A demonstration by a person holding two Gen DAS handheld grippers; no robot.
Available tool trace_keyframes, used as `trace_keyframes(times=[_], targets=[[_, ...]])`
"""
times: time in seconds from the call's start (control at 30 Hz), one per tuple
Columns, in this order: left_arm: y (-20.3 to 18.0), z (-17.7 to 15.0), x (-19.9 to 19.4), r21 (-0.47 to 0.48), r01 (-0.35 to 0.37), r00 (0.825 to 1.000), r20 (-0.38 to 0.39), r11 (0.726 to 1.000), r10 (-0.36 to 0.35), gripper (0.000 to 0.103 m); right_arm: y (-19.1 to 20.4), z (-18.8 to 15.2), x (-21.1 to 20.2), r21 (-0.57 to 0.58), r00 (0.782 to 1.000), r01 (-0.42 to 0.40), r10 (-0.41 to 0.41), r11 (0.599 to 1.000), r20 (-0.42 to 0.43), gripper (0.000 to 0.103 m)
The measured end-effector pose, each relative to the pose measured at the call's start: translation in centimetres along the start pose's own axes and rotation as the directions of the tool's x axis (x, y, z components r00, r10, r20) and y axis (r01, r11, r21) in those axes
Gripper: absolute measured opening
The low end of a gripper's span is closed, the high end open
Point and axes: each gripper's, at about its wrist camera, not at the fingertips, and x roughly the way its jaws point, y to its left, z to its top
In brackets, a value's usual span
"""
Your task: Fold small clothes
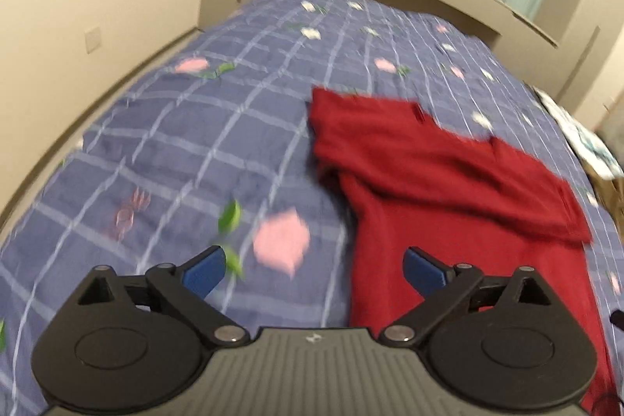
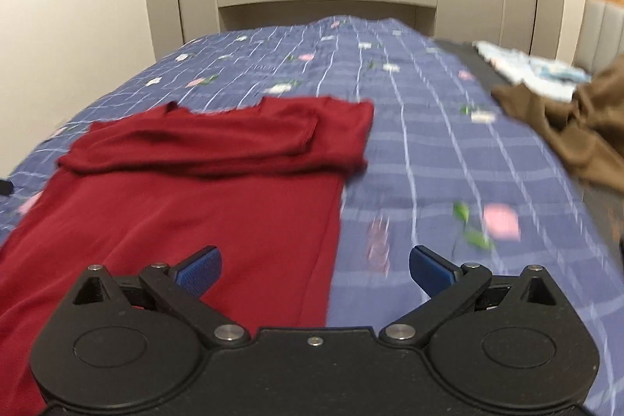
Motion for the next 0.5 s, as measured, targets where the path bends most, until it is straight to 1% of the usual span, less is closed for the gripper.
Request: trace_keyframes(times=[0.07, 0.17, 0.23, 0.3, 0.33, 0.37, 0.4, 0.47, 0.5], targets=[[-0.2, -1.8, -0.9, 0.026, 0.005, 1.0, -0.03, 1.0, -0.004, 0.1, 0.4, -1.3, -1.3, 0.008, 1.0, -0.016, 0.017, 1.0, -0.019, 0.102], [-0.4, -4.3, -2.2, 0.065, 0.02, 0.997, -0.08, 0.998, -0.015, 0.1, 1.1, -3.1, -2.7, -0.01, 0.997, -0.055, 0.055, 0.998, -0.048, 0.102], [-0.4, -5.7, -2.8, 0.063, 0.035, 0.993, -0.114, 0.997, -0.027, 0.1, 1.2, -3.9, -3.2, 0.003, 0.995, -0.074, 0.074, 0.997, -0.071, 0.102], [-0.3, -6.9, -3.2, 0.042, 0.078, 0.985, -0.159, 0.996, -0.07, 0.096, 0.8, -4.8, -3.9, 0.059, 0.99, -0.104, 0.109, 0.993, -0.094, 0.101], [-0.3, -7.6, -3.3, 0.028, 0.103, 0.979, -0.177, 0.994, -0.097, 0.088, 0.5, -5.3, -4.2, 0.103, 0.986, -0.123, 0.133, 0.987, -0.101, 0.097], [-0.1, -8.4, -3.6, 0.014, 0.125, 0.973, -0.198, 0.992, -0.12, 0.08, 0.2, -5.7, -4.4, 0.141, 0.982, -0.137, 0.153, 0.981, -0.11, 0.091], [-0.1, -9.0, -3.7, 0.007, 0.128, 0.97, -0.208, 0.992, -0.124, 0.075, 0.0, -6.1, -4.5, 0.165, 0.98, -0.141, 0.162, 0.976, -0.12, 0.087], [-0.5, -9.8, -4.2, 0.029, 0.116, 0.971, -0.212, 0.993, -0.107, 0.057, 0.0, -6.9, -5.1, 0.187, 0.981, -0.122, 0.147, 0.975, -0.126, 0.071], [-0.8, -10.0, -4.5, 0.051, 0.11, 0.972, -0.215, 0.993, -0.097, 0.052, 0.1, -7.2, -5.5, 0.183, 0.983, -0.115, 0.139, 0.976, -0.123, 0.067]])
